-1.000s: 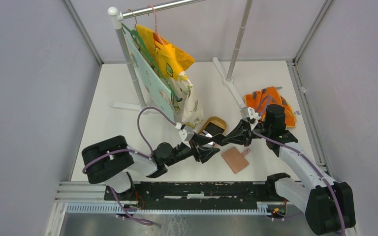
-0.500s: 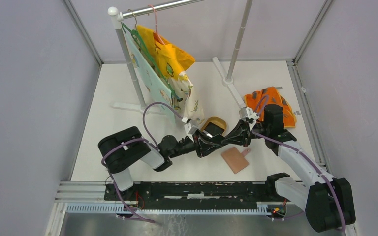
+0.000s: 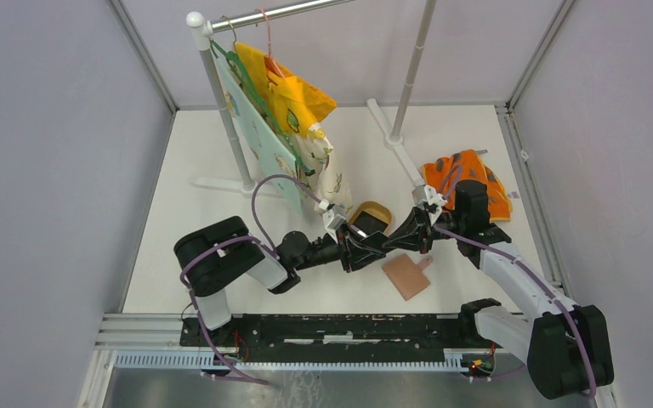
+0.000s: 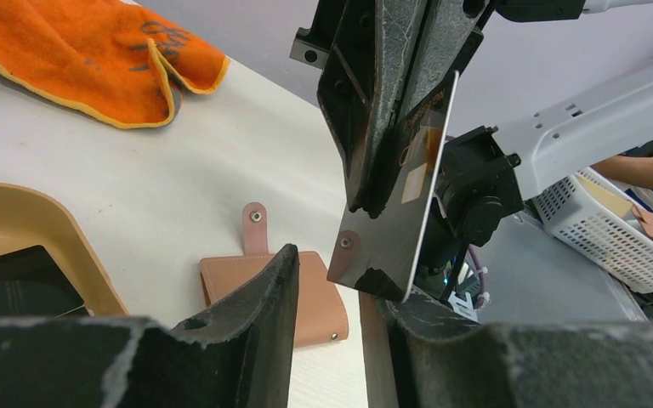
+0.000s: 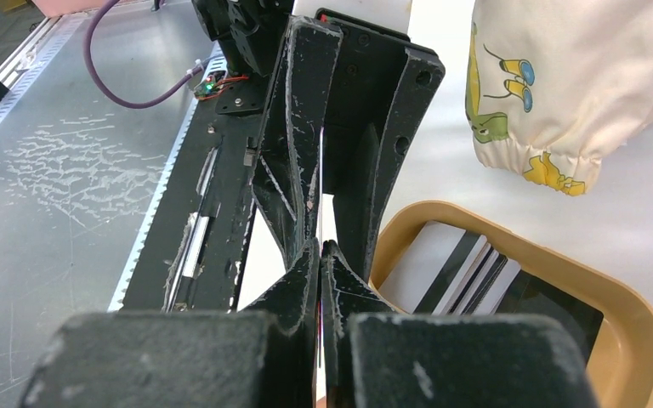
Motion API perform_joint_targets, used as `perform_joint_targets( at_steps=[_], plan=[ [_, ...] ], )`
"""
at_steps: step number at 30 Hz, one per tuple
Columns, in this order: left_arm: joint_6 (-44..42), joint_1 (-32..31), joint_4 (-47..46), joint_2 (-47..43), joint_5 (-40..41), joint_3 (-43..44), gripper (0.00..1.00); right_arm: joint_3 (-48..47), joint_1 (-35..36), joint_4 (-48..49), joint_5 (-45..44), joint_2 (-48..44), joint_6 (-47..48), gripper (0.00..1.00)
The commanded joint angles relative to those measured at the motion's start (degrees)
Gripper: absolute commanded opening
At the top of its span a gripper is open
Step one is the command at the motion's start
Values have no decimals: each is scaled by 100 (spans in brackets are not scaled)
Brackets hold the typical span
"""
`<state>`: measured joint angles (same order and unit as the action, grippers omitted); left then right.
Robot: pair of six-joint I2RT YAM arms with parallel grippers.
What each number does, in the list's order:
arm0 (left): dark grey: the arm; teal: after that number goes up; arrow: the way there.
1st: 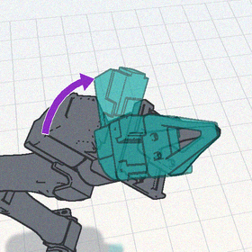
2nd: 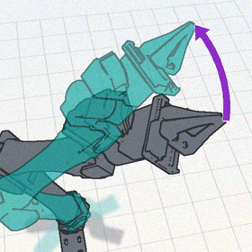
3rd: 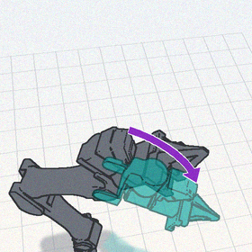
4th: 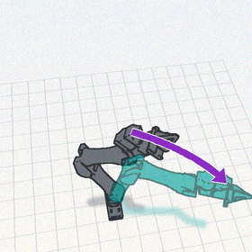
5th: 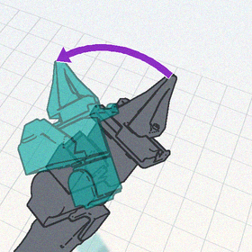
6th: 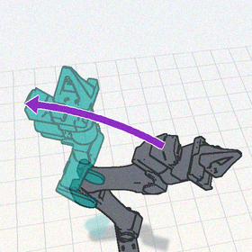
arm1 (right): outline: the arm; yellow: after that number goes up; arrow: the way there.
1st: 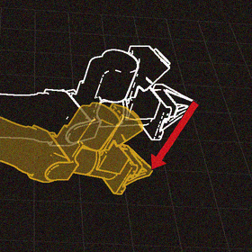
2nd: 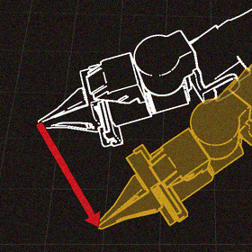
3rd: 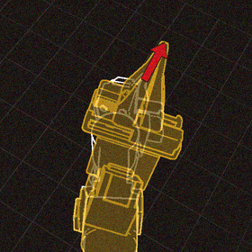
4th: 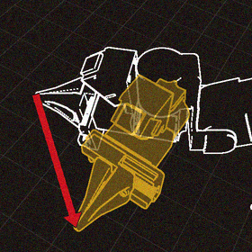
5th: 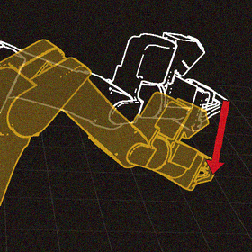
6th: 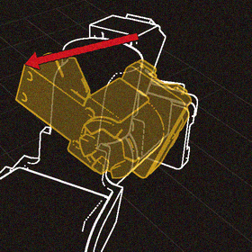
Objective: Put the credit cards into the card holder
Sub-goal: Pick up the credit card from the storage box.
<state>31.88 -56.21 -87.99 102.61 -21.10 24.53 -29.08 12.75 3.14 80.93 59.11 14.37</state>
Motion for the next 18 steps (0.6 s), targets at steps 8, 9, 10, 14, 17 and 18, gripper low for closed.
perform_joint_targets(
  at_steps=[8, 9, 10, 14, 17, 18],
  plan=[
    [97, 36, -1151, -69, -92, 134, 2, -134, 26, 249, -12, 39, -90, 0],
    [99, 36, -1152, -86, -83, 119, 2, -133, 30, 248, -45, 41, -92, 1],
    [99, 31, -1151, -103, -80, 95, 2, -133, 26, 249, -63, 32, -92, 4],
    [157, 28, -1151, -223, -33, -72, 2, -165, 26, 172, -153, -20, -61, 23],
    [309, 32, -1147, -312, 49, -301, 2, -329, 29, -468, -340, -53, 468, 47],
    [363, 31, -1124, -337, 57, -383, 2, -407, 28, -754, -463, -55, 760, 52]
  ],
)
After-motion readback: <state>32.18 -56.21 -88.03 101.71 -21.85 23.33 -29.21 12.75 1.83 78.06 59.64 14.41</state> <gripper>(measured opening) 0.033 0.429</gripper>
